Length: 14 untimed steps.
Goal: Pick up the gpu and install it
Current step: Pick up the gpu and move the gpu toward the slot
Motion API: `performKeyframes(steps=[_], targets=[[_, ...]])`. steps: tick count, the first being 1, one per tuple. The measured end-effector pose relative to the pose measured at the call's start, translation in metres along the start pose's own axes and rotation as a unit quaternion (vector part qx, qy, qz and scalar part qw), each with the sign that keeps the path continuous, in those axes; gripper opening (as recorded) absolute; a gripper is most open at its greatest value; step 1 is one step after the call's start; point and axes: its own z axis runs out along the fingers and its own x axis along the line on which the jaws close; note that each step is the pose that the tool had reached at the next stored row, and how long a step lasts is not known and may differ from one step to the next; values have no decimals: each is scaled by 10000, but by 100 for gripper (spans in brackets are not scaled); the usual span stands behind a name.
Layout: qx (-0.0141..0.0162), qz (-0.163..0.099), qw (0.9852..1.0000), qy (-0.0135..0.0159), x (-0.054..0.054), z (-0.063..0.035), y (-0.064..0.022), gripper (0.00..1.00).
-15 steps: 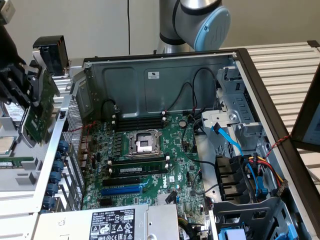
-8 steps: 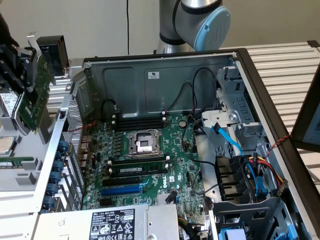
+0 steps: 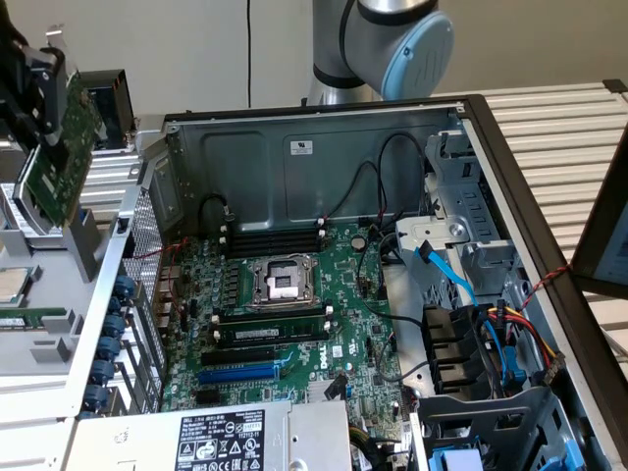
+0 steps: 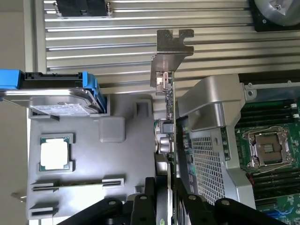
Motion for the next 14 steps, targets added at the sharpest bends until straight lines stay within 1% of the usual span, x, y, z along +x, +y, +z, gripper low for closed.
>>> performKeyframes(steps=[4, 8, 9, 10, 12, 13, 14], targets=[[3, 4, 10000, 23, -90, -167, 26, 27], [10, 11, 10000, 71, -180, -323, 53, 27], [12, 15, 10000, 97, -195, -345, 57, 27], [13, 21, 9999, 134, -209, -354, 58, 27], [17, 35, 9998, 217, -233, -366, 59, 27], [20, 41, 9997, 253, -249, -375, 59, 27], [23, 46, 9996, 281, -270, -391, 61, 27]])
